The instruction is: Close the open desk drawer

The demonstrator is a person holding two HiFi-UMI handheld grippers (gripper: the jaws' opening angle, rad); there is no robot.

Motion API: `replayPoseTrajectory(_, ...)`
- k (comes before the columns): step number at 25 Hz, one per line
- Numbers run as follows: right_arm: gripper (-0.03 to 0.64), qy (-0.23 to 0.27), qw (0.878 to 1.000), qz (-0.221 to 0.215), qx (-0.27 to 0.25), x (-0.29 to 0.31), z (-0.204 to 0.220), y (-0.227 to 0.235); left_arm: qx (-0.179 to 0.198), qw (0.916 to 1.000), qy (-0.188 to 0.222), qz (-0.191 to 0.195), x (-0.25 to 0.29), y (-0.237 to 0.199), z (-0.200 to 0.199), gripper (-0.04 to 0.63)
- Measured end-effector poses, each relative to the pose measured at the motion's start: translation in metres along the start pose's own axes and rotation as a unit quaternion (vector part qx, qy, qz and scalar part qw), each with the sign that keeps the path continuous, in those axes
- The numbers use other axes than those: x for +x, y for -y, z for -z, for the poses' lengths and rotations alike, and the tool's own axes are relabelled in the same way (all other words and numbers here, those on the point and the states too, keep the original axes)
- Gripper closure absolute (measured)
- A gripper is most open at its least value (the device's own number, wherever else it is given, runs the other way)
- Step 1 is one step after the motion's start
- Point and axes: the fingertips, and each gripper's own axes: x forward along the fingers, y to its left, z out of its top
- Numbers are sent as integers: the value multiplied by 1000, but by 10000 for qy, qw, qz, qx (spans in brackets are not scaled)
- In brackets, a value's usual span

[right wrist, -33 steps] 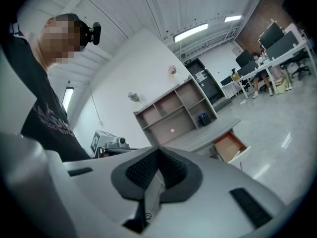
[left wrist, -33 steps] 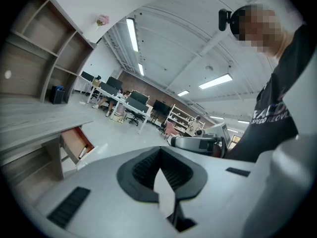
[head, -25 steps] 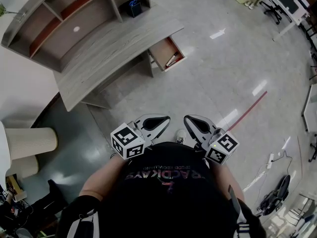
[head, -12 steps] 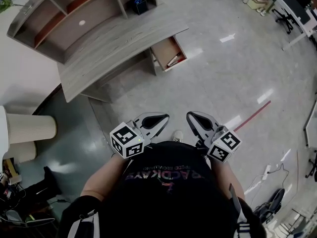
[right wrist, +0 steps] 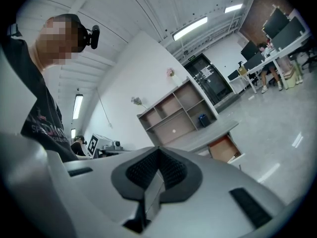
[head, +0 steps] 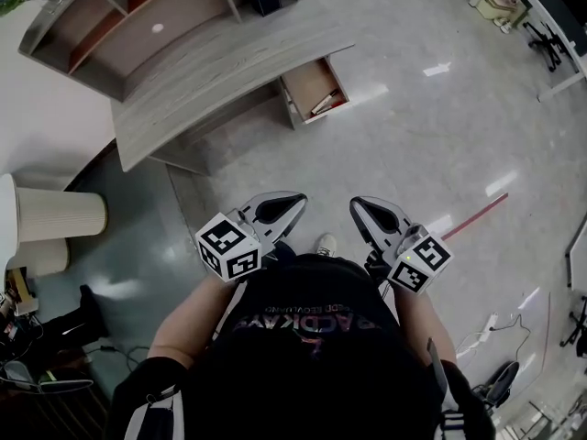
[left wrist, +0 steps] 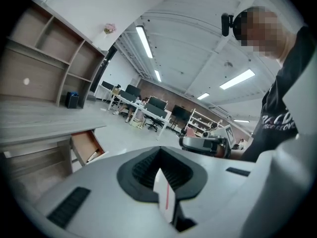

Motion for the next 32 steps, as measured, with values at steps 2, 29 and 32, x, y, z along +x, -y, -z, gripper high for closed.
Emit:
replayPoseTrajectory(2, 606, 11, 10000, 16, 19, 0, -3, 6, 5, 10000, 26, -77, 1, -4, -5, 584)
replayPoseTrajectory(29, 606, 13, 9924, 1199, -292, 100, -70, 91, 665, 9975, -24, -227, 39, -157, -52, 584)
replayPoseTrajectory(32, 606, -49, 9906, 1311, -392, 107, -74, 102, 677, 9974, -5, -257, 43, -169, -52, 584)
